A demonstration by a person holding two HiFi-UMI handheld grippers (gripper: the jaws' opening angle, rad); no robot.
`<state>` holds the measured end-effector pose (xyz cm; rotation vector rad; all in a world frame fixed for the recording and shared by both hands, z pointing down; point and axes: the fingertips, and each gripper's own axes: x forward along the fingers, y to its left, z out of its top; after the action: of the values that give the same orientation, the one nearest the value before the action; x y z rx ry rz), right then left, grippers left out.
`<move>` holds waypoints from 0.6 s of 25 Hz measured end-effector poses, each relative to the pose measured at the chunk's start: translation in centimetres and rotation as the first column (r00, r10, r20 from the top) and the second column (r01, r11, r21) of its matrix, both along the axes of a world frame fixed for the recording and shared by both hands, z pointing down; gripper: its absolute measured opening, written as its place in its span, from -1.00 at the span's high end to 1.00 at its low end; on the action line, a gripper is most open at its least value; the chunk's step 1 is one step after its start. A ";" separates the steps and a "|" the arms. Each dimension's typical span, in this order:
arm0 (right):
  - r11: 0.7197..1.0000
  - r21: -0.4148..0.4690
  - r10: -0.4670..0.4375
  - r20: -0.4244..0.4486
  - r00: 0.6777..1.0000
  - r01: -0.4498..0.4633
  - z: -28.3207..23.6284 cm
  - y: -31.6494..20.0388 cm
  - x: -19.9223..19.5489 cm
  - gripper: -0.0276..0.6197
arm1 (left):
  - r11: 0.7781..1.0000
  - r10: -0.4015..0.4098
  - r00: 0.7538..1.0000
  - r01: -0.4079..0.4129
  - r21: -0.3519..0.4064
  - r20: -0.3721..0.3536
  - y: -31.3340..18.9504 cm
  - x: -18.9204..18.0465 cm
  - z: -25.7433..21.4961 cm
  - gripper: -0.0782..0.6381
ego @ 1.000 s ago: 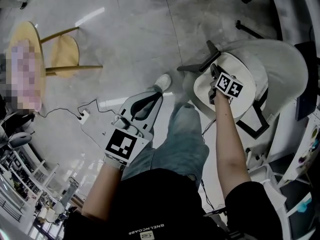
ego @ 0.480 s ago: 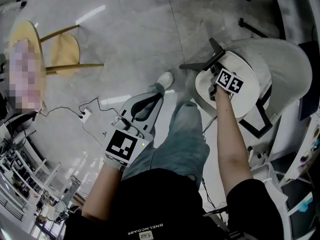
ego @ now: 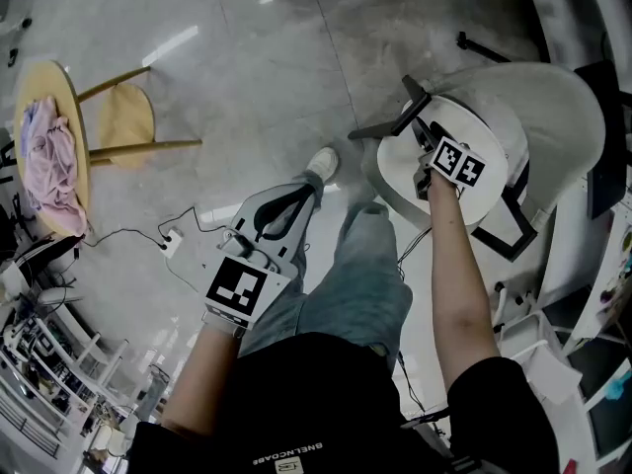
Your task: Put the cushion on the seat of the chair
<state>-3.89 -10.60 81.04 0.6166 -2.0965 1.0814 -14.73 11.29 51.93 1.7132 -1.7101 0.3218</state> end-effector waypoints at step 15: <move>0.985 0.162 0.058 0.011 0.998 -0.059 -10.8 -0.8 3.8 0.89 | 0.986 0.135 0.991 -0.134 0.098 -0.001 -4.1 1.0 -3.6 0.75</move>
<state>-0.12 -11.42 70.28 0.7581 -2.1992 0.9517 -13.69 7.17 48.33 1.9041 -1.6318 0.2962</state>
